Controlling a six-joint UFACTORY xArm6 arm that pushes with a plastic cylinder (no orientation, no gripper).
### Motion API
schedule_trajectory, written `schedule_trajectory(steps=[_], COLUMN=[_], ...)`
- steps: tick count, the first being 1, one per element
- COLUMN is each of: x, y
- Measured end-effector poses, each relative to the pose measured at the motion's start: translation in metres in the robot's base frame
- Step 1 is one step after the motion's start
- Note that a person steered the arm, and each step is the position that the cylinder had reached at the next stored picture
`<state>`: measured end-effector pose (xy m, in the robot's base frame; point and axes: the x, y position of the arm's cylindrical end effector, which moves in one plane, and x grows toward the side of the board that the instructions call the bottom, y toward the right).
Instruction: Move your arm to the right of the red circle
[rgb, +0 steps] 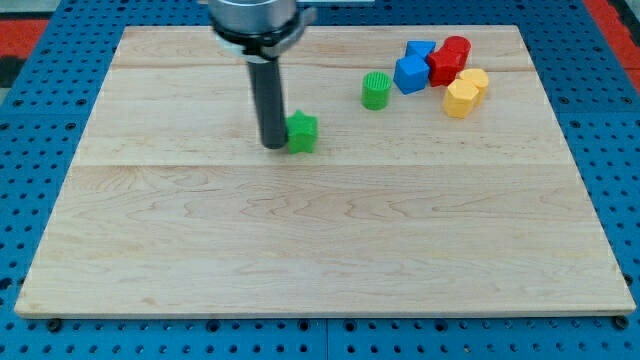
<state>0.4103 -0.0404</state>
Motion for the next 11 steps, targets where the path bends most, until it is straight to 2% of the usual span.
schedule_trajectory(steps=[2, 4, 5, 6, 8, 10, 11], x=[-0.022, 0.063, 0.034, -0.02, -0.118, -0.158, -0.159], y=[0.065, 0.146, 0.215, 0.267, 0.336, 0.338, 0.311])
